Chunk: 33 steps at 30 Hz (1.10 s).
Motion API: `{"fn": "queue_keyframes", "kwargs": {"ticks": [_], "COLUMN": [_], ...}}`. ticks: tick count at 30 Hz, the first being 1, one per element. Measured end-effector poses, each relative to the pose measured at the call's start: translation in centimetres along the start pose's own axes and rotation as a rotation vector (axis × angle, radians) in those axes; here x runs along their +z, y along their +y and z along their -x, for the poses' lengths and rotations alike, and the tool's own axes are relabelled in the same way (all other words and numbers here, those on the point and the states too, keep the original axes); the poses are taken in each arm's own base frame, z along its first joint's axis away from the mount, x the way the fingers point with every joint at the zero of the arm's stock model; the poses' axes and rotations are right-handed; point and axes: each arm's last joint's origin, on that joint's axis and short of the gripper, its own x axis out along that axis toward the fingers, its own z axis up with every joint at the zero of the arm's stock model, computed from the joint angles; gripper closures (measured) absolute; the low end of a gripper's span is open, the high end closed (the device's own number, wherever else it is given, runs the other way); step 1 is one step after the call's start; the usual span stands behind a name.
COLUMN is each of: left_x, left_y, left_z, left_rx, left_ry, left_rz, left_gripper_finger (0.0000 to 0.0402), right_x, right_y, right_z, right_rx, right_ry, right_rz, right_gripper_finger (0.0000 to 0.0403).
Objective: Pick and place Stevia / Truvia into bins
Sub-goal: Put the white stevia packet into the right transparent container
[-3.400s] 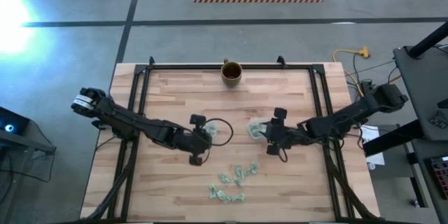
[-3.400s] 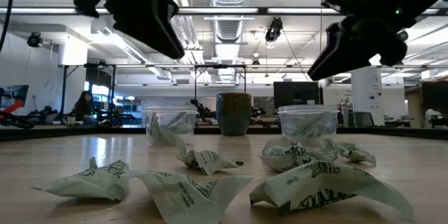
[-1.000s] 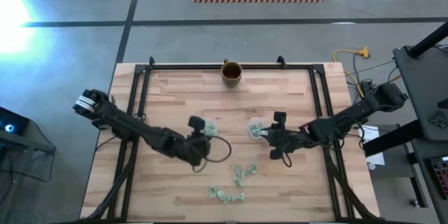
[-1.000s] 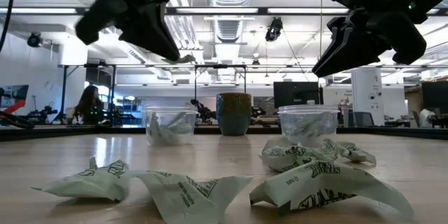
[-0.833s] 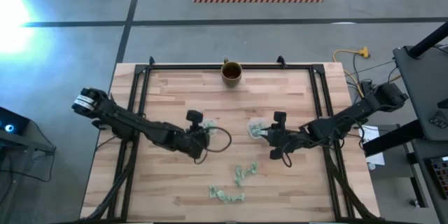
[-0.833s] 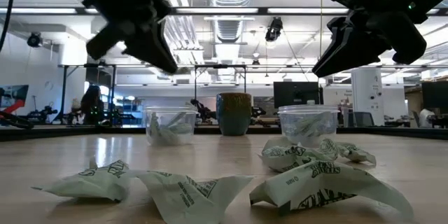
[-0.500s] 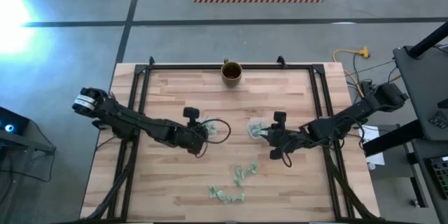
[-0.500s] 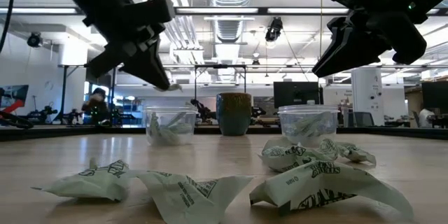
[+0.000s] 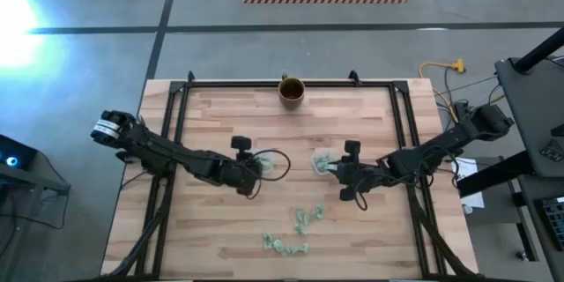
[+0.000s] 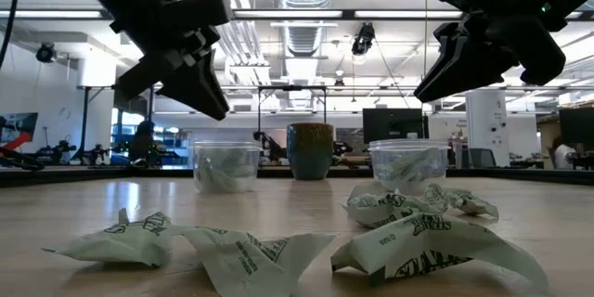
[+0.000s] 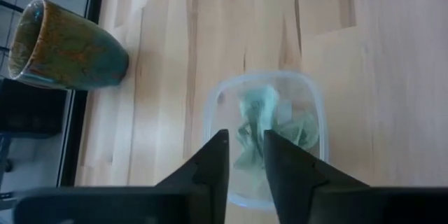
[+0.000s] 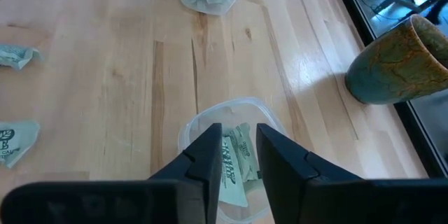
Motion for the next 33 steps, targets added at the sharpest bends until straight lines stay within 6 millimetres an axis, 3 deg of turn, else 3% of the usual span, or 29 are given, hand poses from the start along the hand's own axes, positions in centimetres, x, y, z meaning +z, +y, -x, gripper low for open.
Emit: {"fn": "queue_keyframes", "kwargs": {"ticks": [6, 16, 24, 28, 33], "left_x": [0.2, 1.2, 1.2, 1.2, 1.2], "left_y": [0.0, -1.5, -1.7, -1.7, -1.7], "left_z": [0.1, 1.5, 1.7, 1.8, 1.8], "left_rx": [-0.004, -0.1, -0.105, -0.105, -0.105], "left_ry": [-0.012, -0.083, -0.089, -0.089, -0.089], "left_rz": [0.007, -0.009, -0.016, -0.016, -0.016], "left_gripper_finger": [0.0307, 0.0306, 0.0306, 0.0307, 0.0307], "right_x": [0.0, 0.5, 0.0, -0.5, -2.1], "right_y": [0.1, 1.3, 2.9, 3.9, 5.1], "right_z": [0.0, 0.3, 0.9, 0.5, -1.2], "right_rx": [0.021, 0.357, 0.471, 0.547, 0.529], "right_ry": [0.001, -0.022, -0.08, -0.096, 0.029], "right_rz": [-0.005, -0.058, -0.127, -0.198, -0.272], "right_gripper_finger": [0.0323, 0.0333, 0.0325, 0.032, 0.0309]}}
